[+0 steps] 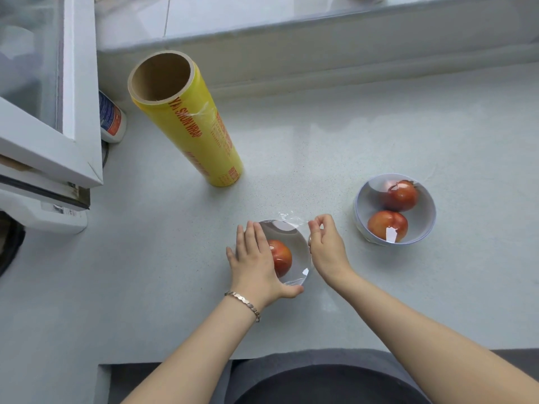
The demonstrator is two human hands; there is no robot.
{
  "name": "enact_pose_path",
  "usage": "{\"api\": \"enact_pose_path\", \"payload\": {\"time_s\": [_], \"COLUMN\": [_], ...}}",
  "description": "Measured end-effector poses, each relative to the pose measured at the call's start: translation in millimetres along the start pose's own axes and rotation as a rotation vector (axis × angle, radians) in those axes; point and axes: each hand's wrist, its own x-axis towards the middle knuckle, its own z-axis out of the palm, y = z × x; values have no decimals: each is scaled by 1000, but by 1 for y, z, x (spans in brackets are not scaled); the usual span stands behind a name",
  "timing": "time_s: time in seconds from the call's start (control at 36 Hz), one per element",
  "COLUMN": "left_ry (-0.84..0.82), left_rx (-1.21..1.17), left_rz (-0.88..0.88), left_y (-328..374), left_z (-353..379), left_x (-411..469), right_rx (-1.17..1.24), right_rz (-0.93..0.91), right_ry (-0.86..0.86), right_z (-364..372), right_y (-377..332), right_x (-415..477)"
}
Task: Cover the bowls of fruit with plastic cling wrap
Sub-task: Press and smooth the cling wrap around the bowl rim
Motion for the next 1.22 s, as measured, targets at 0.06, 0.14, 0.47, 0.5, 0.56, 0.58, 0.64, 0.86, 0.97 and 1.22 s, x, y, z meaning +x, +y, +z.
{"api": "enact_pose_path", "payload": {"time_s": [0.06, 0.14, 0.47, 0.5, 0.56, 0.58, 0.64, 0.86, 0.97, 1.22], "left_ry": [-6, -23, -35, -42, -56, -68, -88, -27, -29, 15], "left_rx": [11, 29, 56, 65, 92, 103, 106, 10, -47, -96], "left_rz": [2, 14, 234, 283, 374, 402, 414, 119, 56, -17], "left_y": [1, 1, -20, -26, -38, -42, -43, -26, -26, -14], "left_z": [-1, -2, -2, -3, -4, -5, -5, 4, 8, 8], "left_x": [0, 1, 13, 15, 18, 18, 17, 6, 4, 1], "right_rx": [26, 69, 304, 314, 377, 419, 425, 121, 15, 86], "right_rz": [-18, 2, 493, 532, 582, 598, 599, 438, 374, 378], "right_ry": [41, 78, -333, -373, -359, -346, -389, -540, -567, -550], "right_z": [0, -2, -19, -25, -32, -33, -31, -15, -16, -17], "right_y": [3, 8, 15, 16, 17, 17, 13, -8, -16, -23], "right_x": [-1, -1, 9, 10, 15, 17, 21, 36, 46, 54]}}
